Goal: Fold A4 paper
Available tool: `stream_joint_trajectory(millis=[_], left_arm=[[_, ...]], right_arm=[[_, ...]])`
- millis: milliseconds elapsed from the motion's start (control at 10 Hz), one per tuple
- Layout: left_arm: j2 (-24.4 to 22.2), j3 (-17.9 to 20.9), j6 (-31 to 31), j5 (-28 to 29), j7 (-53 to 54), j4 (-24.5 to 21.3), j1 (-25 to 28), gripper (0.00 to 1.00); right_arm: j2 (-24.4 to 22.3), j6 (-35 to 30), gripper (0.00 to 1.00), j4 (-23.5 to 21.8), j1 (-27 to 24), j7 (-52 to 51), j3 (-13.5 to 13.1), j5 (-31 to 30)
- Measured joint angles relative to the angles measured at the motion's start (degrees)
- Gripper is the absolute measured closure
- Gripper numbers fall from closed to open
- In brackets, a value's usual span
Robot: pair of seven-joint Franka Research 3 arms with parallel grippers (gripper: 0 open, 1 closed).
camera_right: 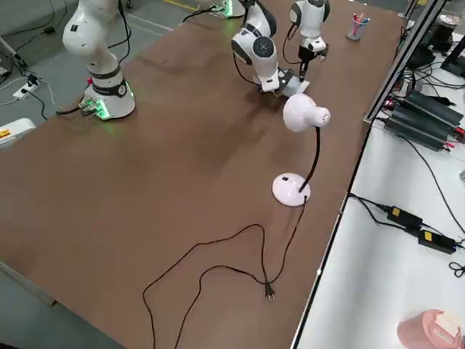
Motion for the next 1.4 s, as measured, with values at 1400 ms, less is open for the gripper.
stream_joint_trajectory(millis=[1400], left_arm=[[-0.1, 0.1, 0.4, 0.0, 0.0, -0.3, 0.0, 0.99]], right_arm=[[1.6, 1.3, 0.95, 3.7, 2.1, -0.4, 3.1, 8.7]])
